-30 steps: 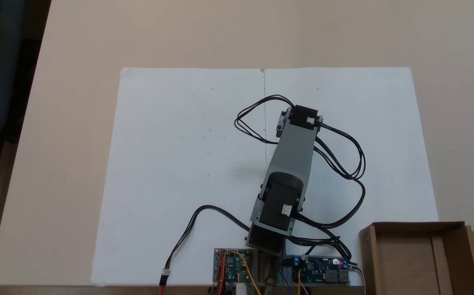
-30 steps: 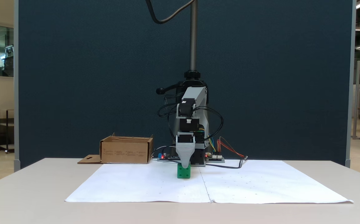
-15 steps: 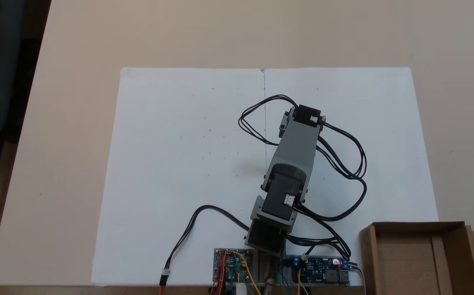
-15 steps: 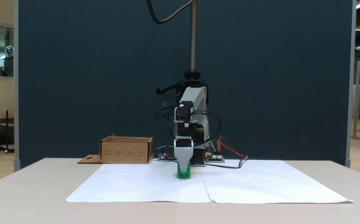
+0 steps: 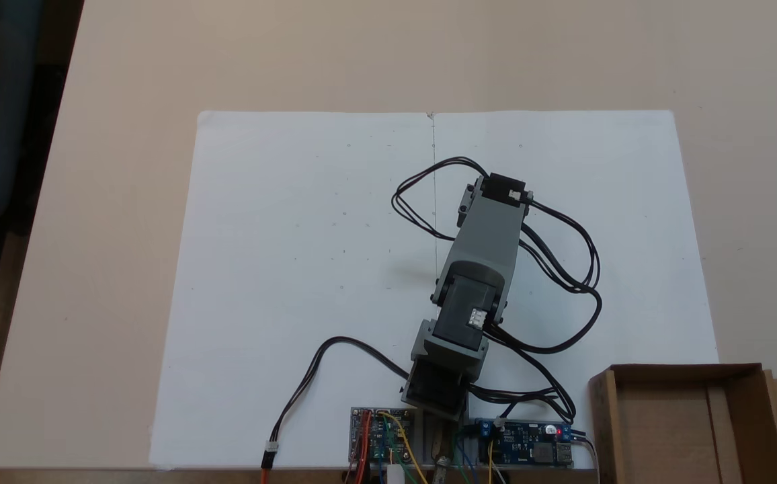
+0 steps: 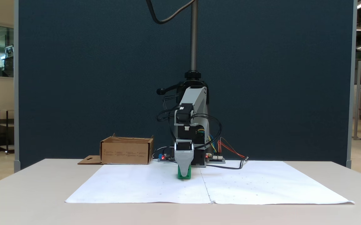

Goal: Grasp a green dice and put it in the bin.

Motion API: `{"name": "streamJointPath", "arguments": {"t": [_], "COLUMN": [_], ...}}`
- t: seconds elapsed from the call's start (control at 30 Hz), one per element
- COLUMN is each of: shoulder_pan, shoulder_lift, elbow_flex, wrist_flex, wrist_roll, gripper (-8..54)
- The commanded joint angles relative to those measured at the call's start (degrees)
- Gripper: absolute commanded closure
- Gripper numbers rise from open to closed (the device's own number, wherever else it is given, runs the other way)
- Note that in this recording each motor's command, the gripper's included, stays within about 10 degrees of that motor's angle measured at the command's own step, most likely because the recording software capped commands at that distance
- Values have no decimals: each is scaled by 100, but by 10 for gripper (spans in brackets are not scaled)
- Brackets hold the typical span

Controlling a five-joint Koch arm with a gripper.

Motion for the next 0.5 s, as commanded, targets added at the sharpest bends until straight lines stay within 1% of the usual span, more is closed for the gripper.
{"name": "streamJointPath", "arguments": {"t": [0.0, 0.17, 0.43, 0.47], "shoulder_pan": [53, 62, 62, 62], "shoulder_lift": [97, 97, 79, 70], "elbow_flex": [-97, -97, -97, -97], "wrist_flex": [-193, -290, -431, -439], "wrist_roll": [-439, -439, -439, -439], "gripper": [0, 25, 42, 54]}}
